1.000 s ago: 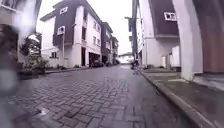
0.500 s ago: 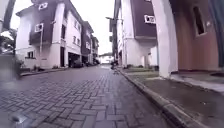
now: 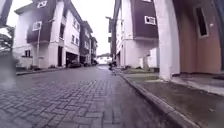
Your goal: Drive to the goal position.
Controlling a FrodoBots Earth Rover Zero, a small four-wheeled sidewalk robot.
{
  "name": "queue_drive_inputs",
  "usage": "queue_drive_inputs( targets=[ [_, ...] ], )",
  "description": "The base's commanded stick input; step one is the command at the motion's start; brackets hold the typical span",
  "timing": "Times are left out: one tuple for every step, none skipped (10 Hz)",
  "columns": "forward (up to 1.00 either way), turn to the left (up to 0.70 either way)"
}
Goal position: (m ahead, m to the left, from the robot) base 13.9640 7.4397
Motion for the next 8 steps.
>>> queue_drive_inputs(
  targets=[
    [0.7, 0.29],
    [0.7, 0.34],
    [0.7, 0.35],
    [0.7, 0.33],
    [0.7, 0.26],
    [0.7, 0.06],
    [0.7, 0.0],
    [0.7, 0.0]
  ],
)
